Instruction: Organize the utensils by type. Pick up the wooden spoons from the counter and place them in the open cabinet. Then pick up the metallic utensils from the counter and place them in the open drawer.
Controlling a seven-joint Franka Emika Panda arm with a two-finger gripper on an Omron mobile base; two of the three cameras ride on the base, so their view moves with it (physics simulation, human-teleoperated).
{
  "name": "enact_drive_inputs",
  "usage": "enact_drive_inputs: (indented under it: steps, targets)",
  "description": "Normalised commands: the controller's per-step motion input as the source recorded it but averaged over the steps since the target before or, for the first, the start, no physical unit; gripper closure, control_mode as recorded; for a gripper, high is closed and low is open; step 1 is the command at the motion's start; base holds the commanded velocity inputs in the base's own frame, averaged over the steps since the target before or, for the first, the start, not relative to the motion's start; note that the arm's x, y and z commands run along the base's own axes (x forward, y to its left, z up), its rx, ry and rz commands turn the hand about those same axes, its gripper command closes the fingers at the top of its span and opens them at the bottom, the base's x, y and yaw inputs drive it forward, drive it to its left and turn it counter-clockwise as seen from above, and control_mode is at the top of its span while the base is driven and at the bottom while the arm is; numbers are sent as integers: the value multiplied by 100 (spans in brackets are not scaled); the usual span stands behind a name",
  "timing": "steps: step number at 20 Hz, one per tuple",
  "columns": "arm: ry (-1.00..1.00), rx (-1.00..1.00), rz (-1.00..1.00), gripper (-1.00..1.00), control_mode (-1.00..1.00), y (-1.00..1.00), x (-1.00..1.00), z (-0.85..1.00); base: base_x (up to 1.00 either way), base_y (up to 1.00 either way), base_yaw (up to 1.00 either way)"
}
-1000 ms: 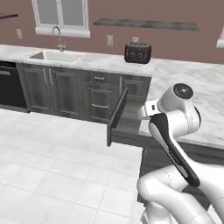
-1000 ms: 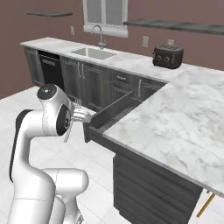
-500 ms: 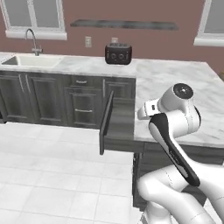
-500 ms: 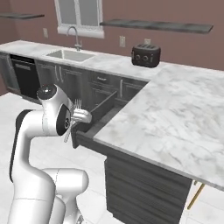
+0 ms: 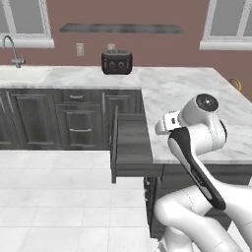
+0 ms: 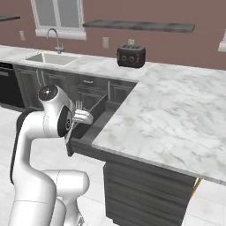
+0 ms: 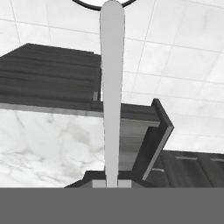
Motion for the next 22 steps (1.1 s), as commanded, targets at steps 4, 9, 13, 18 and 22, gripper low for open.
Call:
enact_drive_inputs:
  steps: [4, 9, 13, 18, 22]
  targets:
    - [0, 0, 0, 100, 100, 0, 0, 0, 47, 41, -24]
    - [0, 0, 0, 100, 100, 0, 0, 0, 45, 28, -25]
    - [0, 0, 0, 100, 100, 0, 0, 0, 38, 26, -25]
    - [0, 0, 0, 100, 100, 0, 0, 0, 31, 23, -25]
    - [0, 0, 0, 100, 100, 0, 0, 0, 24, 25, -25]
